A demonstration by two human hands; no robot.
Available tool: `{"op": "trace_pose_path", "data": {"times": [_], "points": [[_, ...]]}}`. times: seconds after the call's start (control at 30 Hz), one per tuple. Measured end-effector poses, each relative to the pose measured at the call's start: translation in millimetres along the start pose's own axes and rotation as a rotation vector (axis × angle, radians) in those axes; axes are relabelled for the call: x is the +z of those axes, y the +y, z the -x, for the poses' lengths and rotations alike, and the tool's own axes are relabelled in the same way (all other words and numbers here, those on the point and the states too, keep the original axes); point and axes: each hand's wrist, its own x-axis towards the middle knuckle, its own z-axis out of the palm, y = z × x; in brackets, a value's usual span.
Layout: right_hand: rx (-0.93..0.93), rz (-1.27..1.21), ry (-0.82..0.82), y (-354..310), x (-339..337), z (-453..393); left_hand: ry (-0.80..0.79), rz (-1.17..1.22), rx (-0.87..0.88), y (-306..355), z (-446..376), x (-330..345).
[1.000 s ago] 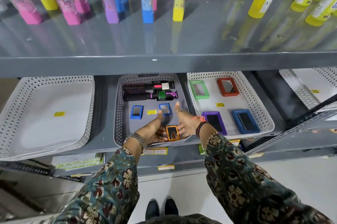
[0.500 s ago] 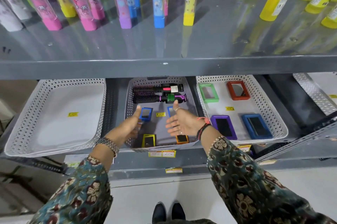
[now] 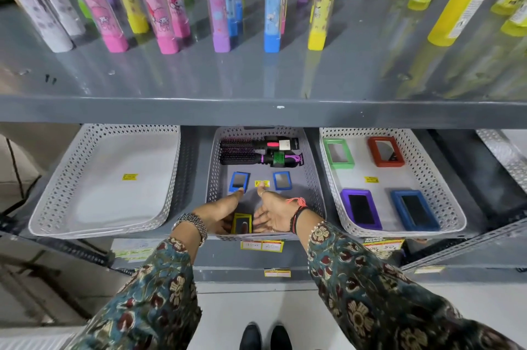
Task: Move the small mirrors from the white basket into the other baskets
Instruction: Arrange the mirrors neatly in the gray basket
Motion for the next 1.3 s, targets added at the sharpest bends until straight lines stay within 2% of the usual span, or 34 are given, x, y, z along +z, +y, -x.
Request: {"op": "trace_pose_path", "data": {"times": [0.17,0.4,0.93,1.2,1.3], "points": [[0.009,-0.074,-0.001,1,3,-4,0.065,0.017,0.001,2,0,5],[-0.006,-0.146,0.024,2,3,-6,0.056,0.032,-0.011,2,1,2],[-0.028,-0.048,0.085,2,5,-18,0.056,0.084,-0.023,1,-1,0],[-0.01,-0.053,0.07,4,0,-21,0.045,0.011,-0.01,3,1,3],[-0.014,-0.001,0.116,3,-1,-27,0.063,-0.061,0.017,5,3,3]]}}
